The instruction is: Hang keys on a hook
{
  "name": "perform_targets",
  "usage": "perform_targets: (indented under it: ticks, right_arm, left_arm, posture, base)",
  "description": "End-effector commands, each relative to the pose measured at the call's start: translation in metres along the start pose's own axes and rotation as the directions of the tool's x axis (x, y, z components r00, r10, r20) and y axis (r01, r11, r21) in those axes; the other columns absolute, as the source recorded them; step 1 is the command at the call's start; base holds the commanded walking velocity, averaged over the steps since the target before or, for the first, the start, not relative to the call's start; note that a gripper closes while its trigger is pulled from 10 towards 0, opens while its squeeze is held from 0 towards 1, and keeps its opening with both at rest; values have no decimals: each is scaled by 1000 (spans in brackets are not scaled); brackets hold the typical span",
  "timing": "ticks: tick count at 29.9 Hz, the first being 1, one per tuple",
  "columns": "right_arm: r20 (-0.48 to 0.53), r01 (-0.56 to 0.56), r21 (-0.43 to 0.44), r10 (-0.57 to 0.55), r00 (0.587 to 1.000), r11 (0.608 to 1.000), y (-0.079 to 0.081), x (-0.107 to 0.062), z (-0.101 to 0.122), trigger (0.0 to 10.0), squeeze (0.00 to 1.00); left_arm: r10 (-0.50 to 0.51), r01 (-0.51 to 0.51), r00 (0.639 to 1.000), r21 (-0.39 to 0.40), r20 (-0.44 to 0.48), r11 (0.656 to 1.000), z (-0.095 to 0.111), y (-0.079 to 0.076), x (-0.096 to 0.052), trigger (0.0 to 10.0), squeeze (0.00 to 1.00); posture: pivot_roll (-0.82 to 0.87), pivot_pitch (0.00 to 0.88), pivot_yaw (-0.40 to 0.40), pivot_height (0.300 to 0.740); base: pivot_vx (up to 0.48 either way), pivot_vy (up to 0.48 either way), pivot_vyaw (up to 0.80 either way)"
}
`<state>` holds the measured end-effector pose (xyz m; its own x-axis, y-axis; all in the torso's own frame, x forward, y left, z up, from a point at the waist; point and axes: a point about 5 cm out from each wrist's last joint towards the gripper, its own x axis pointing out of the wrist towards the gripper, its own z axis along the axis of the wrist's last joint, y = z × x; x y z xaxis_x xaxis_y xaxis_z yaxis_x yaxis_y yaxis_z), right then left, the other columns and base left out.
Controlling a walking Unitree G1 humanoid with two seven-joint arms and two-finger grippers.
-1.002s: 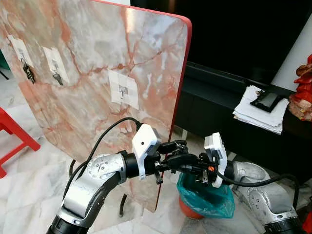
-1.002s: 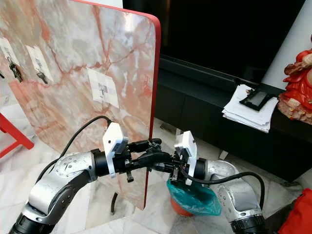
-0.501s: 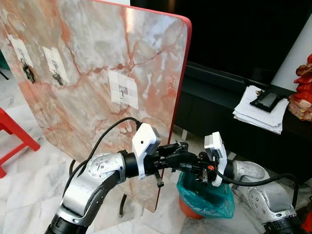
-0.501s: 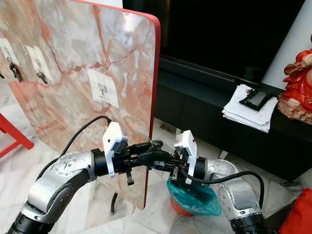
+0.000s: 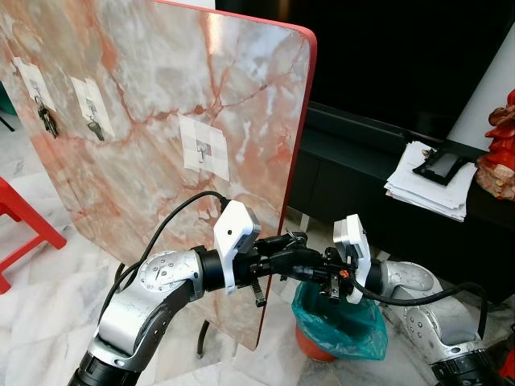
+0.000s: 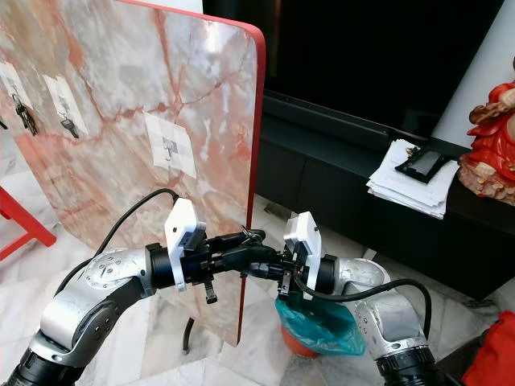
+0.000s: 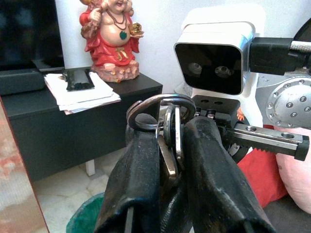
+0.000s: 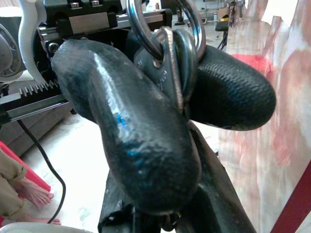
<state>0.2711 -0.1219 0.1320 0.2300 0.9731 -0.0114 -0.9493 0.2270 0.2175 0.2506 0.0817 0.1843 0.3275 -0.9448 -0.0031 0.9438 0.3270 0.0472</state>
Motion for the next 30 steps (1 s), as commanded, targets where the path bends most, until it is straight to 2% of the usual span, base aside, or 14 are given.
perform_targets:
  ticks: [1,2,8,9,10,23,26,28,30]
  right_arm:
    - [11,77,-10,-77,997,997,-9,-12,5,0,0]
    - [11,77,-11,-77,997,997,-10,-12,4,0,0]
    - [13,84,-14,-84,996,996,-11,-12,4,0,0]
    - [15,85,-15,-85,996,996,-11,-11,5,0,0]
    - [16,87,-16,-87,996,996,-11,-11,5,0,0]
    - [18,96,-20,-95,995,995,-12,-13,6,0,0]
    - [19,92,-22,-92,996,995,-12,-13,6,0,0]
    - [22,92,-23,-91,996,996,-12,-13,6,0,0]
    - [22,92,-23,-91,996,996,-12,-12,6,0,0]
  left_arm:
    - [52,-50,998,51,-44,997,1,7,-8,10000,490]
    - [48,-46,998,45,-41,998,2,7,-8,10000,1000]
    - [47,-45,998,51,-42,998,2,7,-9,10000,1000]
    - [47,-45,998,54,-46,998,2,7,-9,10000,878]
    - [47,-44,998,54,-49,998,2,7,-9,10000,0]
    - [45,-43,997,22,-60,999,-2,6,-10,10000,0]
    - [48,-49,998,-28,-36,998,-4,6,-9,10000,0]
    - [49,-51,999,-92,-16,994,-6,6,-9,9569,0]
    - [48,-49,999,-103,-16,993,-7,6,-9,9569,0]
  posture:
    - [-15,0,-100,740]
    - [-13,0,-100,740]
    - [-12,0,-99,740]
    - [-12,0,-99,740]
    - [-12,0,-99,740]
    - [-13,0,-99,740]
    - [-15,0,-98,740]
    - [-15,0,-98,740]
    - [-15,0,-98,740]
  base:
    - [0,0,0]
    - [0,0,0]
    - [0,0,0]
    - [0,0,0]
    - [0,0,0]
    - [0,0,0]
    - [0,0,0]
    - [0,0,0]
    - [0,0,0]
